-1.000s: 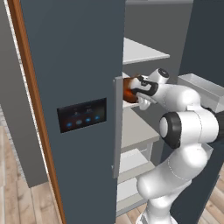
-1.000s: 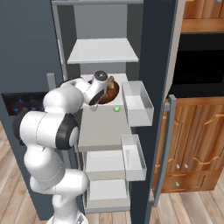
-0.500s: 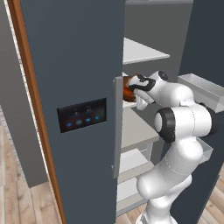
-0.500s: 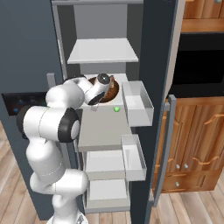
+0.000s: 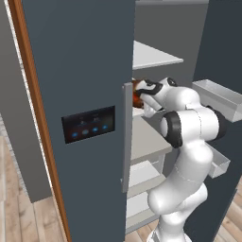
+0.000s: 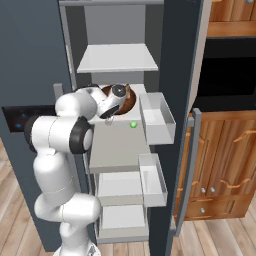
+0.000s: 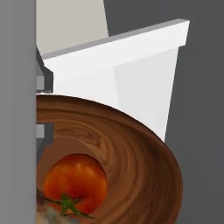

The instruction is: Pick the chicken drumstick and tomato from their plates and place them in the bowl. Then put the bowl in the fridge.

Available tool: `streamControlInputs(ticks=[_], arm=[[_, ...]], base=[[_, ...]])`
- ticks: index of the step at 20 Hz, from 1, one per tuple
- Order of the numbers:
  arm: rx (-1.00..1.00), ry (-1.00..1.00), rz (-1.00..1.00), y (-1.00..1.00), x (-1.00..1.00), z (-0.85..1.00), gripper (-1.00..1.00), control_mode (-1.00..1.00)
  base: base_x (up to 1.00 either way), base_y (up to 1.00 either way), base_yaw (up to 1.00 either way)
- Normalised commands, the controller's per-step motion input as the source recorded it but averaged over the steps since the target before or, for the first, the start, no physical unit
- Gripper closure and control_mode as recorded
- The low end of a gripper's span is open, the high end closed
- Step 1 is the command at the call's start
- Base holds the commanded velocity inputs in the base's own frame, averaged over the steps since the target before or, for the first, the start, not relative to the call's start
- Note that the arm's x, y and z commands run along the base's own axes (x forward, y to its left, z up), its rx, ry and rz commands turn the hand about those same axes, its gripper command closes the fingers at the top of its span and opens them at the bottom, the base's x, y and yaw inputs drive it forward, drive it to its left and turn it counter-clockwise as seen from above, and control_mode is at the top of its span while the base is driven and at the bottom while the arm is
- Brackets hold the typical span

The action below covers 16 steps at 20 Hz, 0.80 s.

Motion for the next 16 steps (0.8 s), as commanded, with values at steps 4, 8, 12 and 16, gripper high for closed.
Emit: streamControlInputs(ticks=[4, 8, 12, 16], arm=[[0.00, 0.00, 0.00, 0.01, 0.31, -0.07, 1.00, -1.00], [0.00, 0.00, 0.00, 0.00, 0.26, -0.12, 1.00, -1.00], [0.00, 0.00, 0.00, 0.00, 0.15, -0.13, 1.00, -1.00], [0.00, 0.00, 0.00, 0.00, 0.05, -0.15, -1.00, -1.00]], base=[[0.00, 0.00, 0.00], [0.00, 0.00, 0.00], [0.00, 0.00, 0.00], [0.00, 0.00, 0.00]])
